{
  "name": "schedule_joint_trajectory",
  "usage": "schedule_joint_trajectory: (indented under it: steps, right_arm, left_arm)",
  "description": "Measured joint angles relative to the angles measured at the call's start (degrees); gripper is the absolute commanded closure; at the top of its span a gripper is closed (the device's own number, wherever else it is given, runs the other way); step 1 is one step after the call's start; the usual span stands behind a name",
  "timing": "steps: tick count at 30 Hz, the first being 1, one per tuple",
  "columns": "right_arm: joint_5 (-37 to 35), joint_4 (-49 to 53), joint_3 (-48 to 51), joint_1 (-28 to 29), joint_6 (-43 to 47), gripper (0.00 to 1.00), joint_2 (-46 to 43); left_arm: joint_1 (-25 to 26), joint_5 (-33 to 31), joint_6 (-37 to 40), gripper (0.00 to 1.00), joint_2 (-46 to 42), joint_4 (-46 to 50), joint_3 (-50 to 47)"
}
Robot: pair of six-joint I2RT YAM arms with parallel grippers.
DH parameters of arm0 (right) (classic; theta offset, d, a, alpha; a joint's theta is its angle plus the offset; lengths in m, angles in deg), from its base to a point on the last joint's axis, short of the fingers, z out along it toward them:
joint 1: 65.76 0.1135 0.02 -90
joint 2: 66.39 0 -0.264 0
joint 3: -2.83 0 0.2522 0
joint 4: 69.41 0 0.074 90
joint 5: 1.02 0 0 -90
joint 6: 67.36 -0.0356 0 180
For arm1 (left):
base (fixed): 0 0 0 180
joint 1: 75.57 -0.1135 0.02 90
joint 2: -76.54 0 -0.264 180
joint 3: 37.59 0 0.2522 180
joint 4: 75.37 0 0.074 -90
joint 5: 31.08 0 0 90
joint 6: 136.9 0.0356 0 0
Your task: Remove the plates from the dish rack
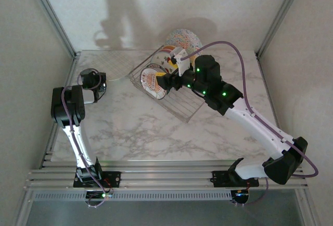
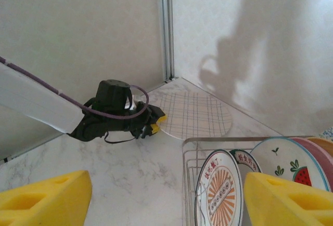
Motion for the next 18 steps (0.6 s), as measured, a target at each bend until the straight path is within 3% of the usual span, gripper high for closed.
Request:
schedule_joint_trajectory:
  steps: [10, 12, 18]
  right_arm:
    - [-7.0, 1.6, -0.8, -1.3, 1.8, 0.18, 0.0]
    - [-8.8, 1.9, -1.5, -3.8, 2.1, 0.18, -0.1]
    - [-10.6, 2.8, -3.3, -14.4, 2.7, 0.18, -0.3]
  left_arm:
    - [0.0, 0.0, 1.0, 0.41, -0.8, 5.0, 1.4]
    - [0.0, 0.0, 1.3, 0.36, -1.4, 6.4, 1.4]
    - [0.0, 0.0, 1.6, 0.33, -3.7, 12.3, 1.4]
